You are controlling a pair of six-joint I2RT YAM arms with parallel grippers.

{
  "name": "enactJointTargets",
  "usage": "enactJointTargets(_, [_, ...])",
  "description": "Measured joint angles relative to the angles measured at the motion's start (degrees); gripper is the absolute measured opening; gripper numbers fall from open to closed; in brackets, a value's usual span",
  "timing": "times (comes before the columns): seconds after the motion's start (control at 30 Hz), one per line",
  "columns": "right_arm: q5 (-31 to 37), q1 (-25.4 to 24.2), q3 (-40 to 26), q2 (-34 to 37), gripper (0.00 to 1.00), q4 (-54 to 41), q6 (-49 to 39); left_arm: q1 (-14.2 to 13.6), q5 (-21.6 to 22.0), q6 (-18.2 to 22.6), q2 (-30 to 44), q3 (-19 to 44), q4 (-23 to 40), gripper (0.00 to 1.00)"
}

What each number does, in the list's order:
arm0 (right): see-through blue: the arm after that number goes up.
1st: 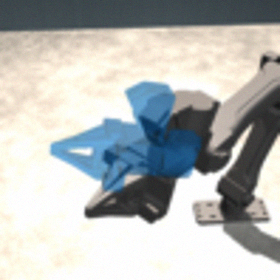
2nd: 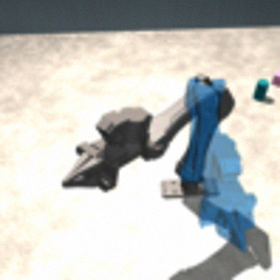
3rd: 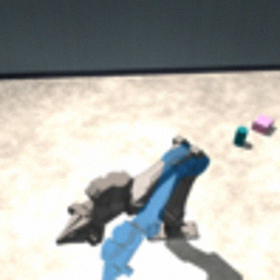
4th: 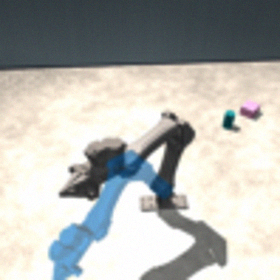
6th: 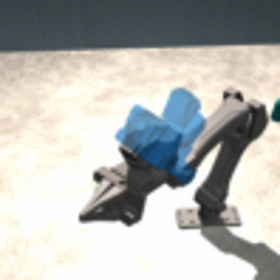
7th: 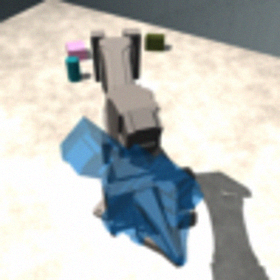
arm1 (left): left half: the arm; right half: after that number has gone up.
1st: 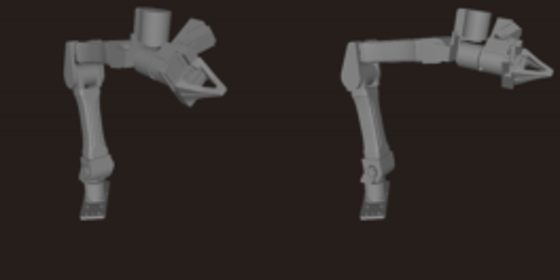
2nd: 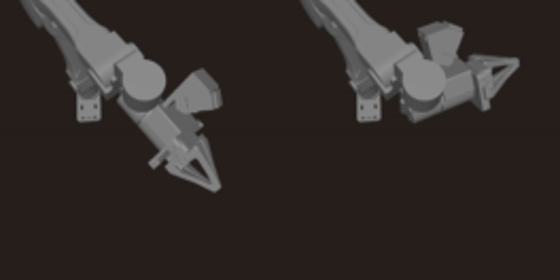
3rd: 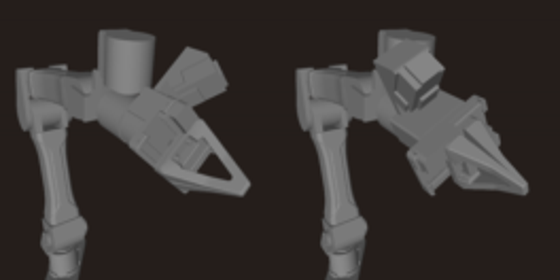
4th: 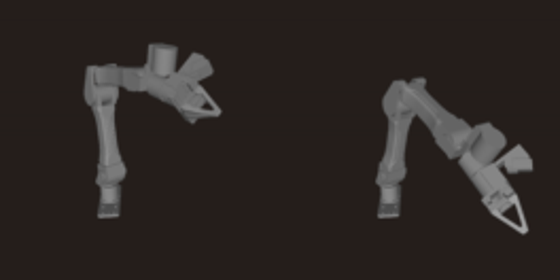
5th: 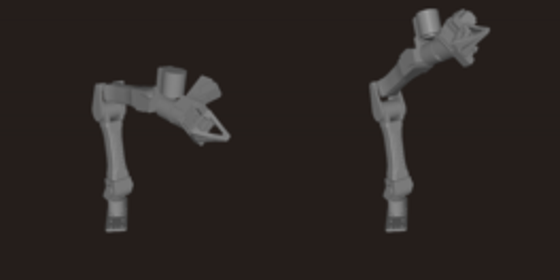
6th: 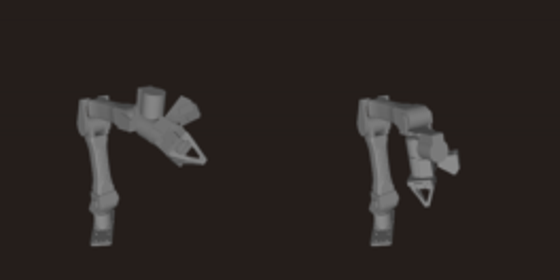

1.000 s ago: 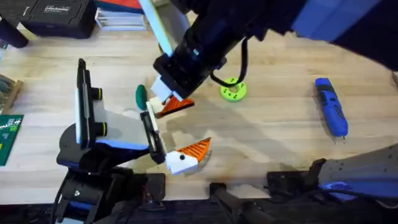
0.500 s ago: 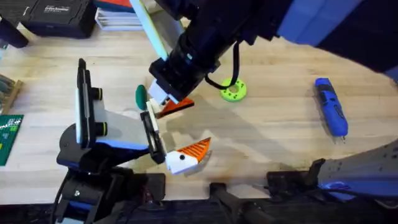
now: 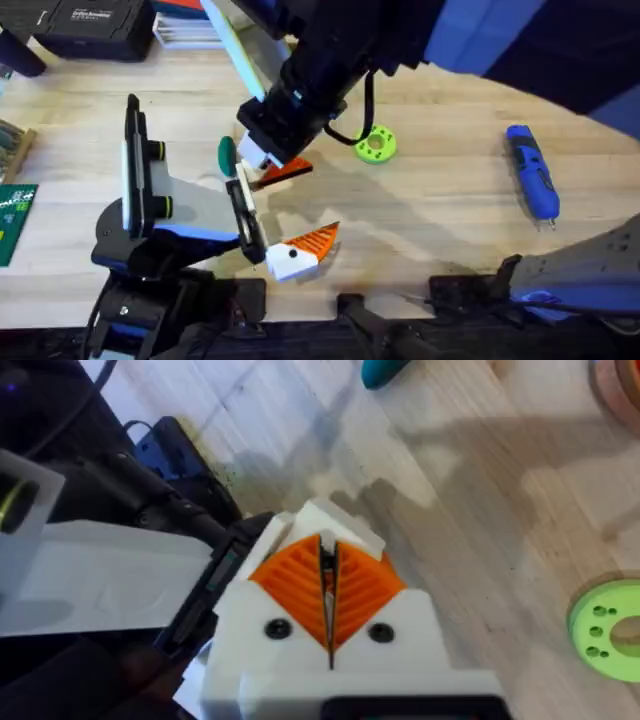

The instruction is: Pick up the gripper from the table and insert it into the empty holder that is missing its gripper. Then pick up a screw, insert it into the mounting hole, and use the screwdriver to tighten it. Finally, clean up the table by picking up the vegetable and placing it into the bucket.

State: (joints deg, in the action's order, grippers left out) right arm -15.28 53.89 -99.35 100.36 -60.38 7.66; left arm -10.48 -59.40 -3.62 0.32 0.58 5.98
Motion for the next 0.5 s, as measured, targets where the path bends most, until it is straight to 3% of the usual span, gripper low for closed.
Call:
enactJointTargets(0.1, [0.02,0.0,0.0,-0.02,0.016,-0.07,0.01,0.0,0.02,0.0,0.0,0.0,-0.01,0.986])
enactJointTargets(0.13, [0.05,0.0,0.0,0.0,0.097,-0.26,0.09,0.0,0.0,0.01,0.0,0.0,-0.01,0.986])
enactJointTargets(0.17, [0.09,0.0,0.0,0.0,0.193,-0.45,0.01,0.0,-0.02,-0.02,0.0,0.0,0.02,0.986])
enactJointTargets(0.33, [0.78,-0.19,-0.11,-0.02,0.907,-0.84,-0.02,0.0,-0.33,-0.08,0.0,0.0,0.04,0.986])
enactJointTargets(0.37, [0.89,-0.5,-0.11,-0.13,0.975,-0.99,-0.21,0.0,-0.39,0.03,0.0,0.0,0.02,0.986])
enactJointTargets(0.5, [1.1,-2.6,-0.11,-2.13,0.994,-1.97,-0.22,0.0,-0.45,0.2,0.0,0.0,0.02,0.986])
